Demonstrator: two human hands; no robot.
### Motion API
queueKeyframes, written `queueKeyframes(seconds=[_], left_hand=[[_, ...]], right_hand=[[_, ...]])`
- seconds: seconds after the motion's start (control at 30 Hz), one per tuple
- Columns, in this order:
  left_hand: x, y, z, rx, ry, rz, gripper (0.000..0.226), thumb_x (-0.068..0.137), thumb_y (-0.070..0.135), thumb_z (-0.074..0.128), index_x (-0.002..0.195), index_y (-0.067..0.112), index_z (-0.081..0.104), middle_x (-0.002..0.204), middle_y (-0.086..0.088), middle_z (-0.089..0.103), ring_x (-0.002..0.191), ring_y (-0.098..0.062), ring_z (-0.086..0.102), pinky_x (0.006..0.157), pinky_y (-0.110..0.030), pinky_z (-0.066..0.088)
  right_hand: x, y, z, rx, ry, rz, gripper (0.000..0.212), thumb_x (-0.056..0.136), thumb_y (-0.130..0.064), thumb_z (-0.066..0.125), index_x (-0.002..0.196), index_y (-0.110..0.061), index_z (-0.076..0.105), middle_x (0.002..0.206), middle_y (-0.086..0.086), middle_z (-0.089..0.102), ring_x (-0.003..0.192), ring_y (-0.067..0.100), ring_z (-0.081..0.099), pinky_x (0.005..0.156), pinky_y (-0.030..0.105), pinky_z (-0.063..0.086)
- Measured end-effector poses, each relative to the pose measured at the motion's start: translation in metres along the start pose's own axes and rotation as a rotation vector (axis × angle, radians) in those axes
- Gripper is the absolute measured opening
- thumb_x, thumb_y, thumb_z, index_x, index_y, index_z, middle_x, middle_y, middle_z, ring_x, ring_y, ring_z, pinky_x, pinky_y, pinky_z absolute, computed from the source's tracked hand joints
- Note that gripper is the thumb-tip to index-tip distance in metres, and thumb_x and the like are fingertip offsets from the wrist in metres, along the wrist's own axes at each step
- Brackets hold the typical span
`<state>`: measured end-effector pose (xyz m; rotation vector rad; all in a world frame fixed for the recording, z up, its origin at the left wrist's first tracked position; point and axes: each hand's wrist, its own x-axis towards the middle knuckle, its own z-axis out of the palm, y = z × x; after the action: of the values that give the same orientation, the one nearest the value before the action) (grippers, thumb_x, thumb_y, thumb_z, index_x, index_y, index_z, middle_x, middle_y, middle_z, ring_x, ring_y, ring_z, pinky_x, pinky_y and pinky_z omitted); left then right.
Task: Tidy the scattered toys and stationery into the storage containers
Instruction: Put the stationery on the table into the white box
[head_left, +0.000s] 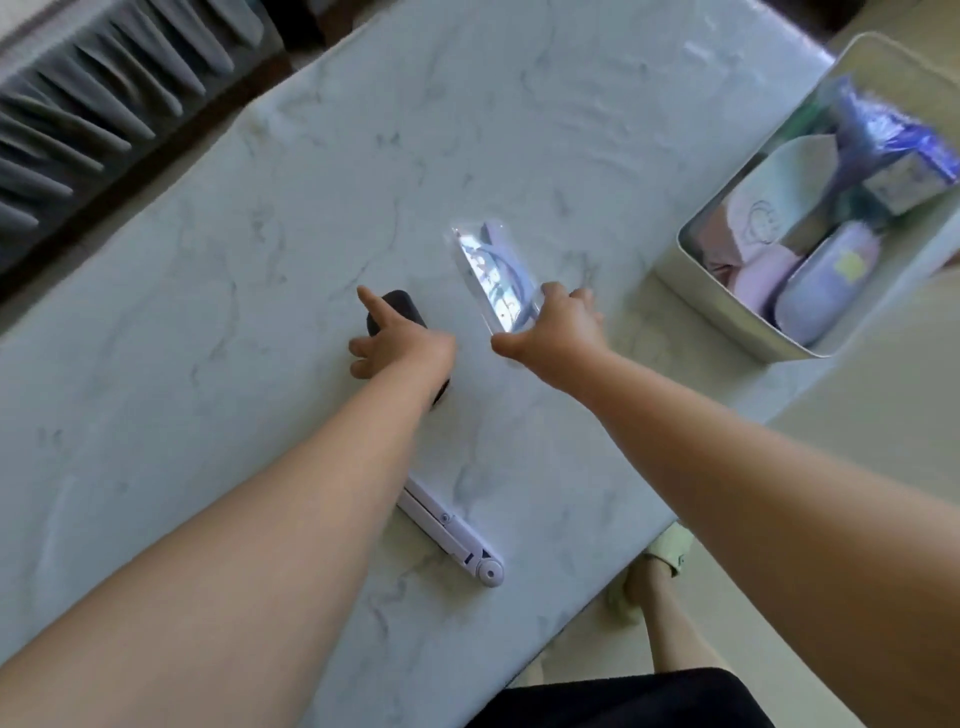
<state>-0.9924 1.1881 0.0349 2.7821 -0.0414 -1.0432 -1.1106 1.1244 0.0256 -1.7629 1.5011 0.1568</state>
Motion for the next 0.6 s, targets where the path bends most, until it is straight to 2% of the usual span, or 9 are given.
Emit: queueKeyframes(seconds=[0.07, 0.13, 0.27, 0.33, 0.43, 0.6], left_hand=[[-0.017, 0.026, 0.002, -0.050, 0.000, 0.051, 0.111, 0.081, 0.020, 0.066, 0.147, 0.041, -0.021, 0.148, -0.014, 0.018, 0.131, -0.034, 0.029, 0.100, -0.046, 0.038], [-0.043, 0.061, 0.011, -0.074, 0.009, 0.153, 0.111, 0.080, 0.019, 0.067, 0.149, 0.040, -0.017, 0.145, -0.014, 0.024, 0.130, -0.033, 0.031, 0.097, -0.044, 0.039], [-0.093, 0.131, 0.035, -0.082, -0.003, 0.369, 0.111, 0.078, 0.018, 0.068, 0.150, 0.038, -0.014, 0.138, -0.013, 0.033, 0.125, -0.033, 0.035, 0.099, -0.044, 0.042], [-0.114, 0.154, 0.047, -0.054, -0.005, 0.484, 0.111, 0.077, 0.018, 0.068, 0.150, 0.037, -0.013, 0.137, -0.013, 0.036, 0.123, -0.033, 0.037, 0.099, -0.048, 0.043], [-0.150, 0.189, 0.078, -0.011, -0.001, 0.679, 0.107, 0.077, 0.020, 0.068, 0.152, 0.035, -0.007, 0.135, -0.013, 0.037, 0.121, -0.034, 0.040, 0.094, -0.046, 0.042], [-0.180, 0.217, 0.132, 0.126, -0.074, 0.848, 0.102, 0.076, 0.023, 0.067, 0.152, 0.035, 0.000, 0.139, -0.007, 0.033, 0.124, -0.031, 0.036, 0.091, -0.042, 0.038]], right_hand=[[0.001, 0.002, -0.022, 0.025, 0.034, -0.044, 0.073, 0.068, -0.045, 0.073, 0.128, -0.015, 0.044, 0.123, 0.008, 0.038, 0.118, 0.030, 0.042, 0.088, 0.035, 0.047], [0.003, 0.013, -0.061, 0.050, 0.096, -0.091, 0.073, 0.069, -0.044, 0.072, 0.130, -0.017, 0.043, 0.121, 0.007, 0.038, 0.117, 0.028, 0.040, 0.083, 0.031, 0.041], [0.016, 0.050, -0.144, 0.013, 0.253, -0.101, 0.076, 0.069, -0.043, 0.073, 0.133, -0.019, 0.041, 0.125, 0.008, 0.038, 0.117, 0.030, 0.039, 0.083, 0.031, 0.034], [0.025, 0.071, -0.173, -0.030, 0.317, -0.046, 0.080, 0.069, -0.045, 0.074, 0.136, -0.019, 0.040, 0.130, 0.010, 0.036, 0.120, 0.031, 0.038, 0.086, 0.035, 0.037], [0.043, 0.118, -0.220, -0.039, 0.407, 0.083, 0.083, 0.068, -0.045, 0.076, 0.137, -0.017, 0.039, 0.135, 0.014, 0.035, 0.124, 0.036, 0.036, 0.098, 0.041, 0.039], [0.075, 0.178, -0.262, -0.101, 0.418, 0.252, 0.072, 0.073, -0.039, 0.076, 0.130, -0.012, 0.042, 0.135, 0.015, 0.034, 0.120, 0.037, 0.037, 0.095, 0.041, 0.041]])
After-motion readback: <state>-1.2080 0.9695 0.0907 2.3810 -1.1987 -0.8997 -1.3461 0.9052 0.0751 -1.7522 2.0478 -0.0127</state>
